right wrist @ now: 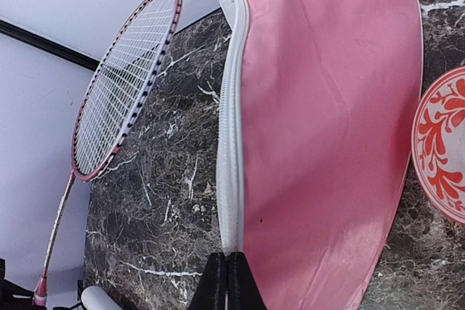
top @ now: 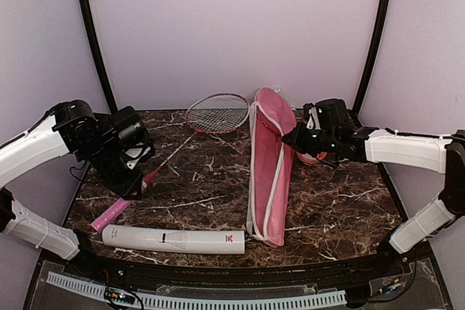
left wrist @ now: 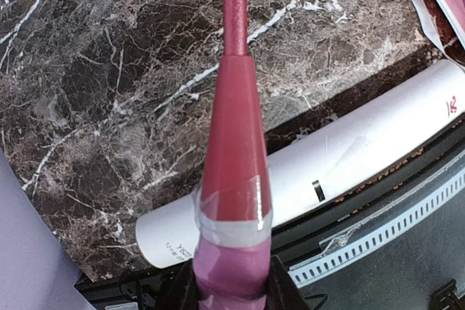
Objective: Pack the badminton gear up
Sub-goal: Place the racket in the racket bag.
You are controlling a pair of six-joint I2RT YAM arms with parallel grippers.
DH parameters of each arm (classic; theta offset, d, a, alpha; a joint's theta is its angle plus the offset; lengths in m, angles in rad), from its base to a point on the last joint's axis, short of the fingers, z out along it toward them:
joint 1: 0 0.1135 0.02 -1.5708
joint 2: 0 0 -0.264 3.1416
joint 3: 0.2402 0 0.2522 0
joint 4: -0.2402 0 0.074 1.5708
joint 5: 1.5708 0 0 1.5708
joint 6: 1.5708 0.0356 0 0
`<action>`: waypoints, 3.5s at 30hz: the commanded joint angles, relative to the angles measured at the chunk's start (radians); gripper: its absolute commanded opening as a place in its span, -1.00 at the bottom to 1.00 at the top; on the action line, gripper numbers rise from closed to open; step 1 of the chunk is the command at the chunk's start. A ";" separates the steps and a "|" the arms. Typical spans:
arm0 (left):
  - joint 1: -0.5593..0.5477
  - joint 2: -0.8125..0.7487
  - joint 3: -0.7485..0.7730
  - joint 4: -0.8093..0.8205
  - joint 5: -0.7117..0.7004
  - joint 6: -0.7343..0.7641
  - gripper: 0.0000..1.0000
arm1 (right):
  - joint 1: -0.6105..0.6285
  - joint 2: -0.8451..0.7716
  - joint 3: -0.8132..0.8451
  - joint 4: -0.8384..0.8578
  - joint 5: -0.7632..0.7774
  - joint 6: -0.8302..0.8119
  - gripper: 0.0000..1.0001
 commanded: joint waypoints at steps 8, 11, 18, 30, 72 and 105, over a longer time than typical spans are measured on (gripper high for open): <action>-0.020 -0.074 -0.046 -0.023 0.204 0.021 -1.00 | -0.006 0.012 0.043 0.087 0.008 0.009 -1.00; -0.024 -0.048 -0.030 0.005 0.213 0.031 -1.00 | -0.005 0.011 0.046 0.085 -0.003 0.003 -1.00; -0.051 0.039 0.012 0.051 0.201 0.074 -1.00 | -0.007 0.002 0.040 0.077 -0.020 -0.011 -1.00; -0.067 0.130 0.071 0.110 0.177 0.120 -1.00 | -0.006 0.009 0.036 0.089 -0.059 -0.019 -1.00; -0.163 0.263 -0.074 0.574 0.126 0.035 -1.00 | 0.037 0.144 0.118 0.120 0.031 -0.042 -1.00; -0.213 0.013 -0.315 0.583 -0.072 0.124 -1.00 | -0.048 0.048 0.048 0.207 -0.480 -0.365 -1.00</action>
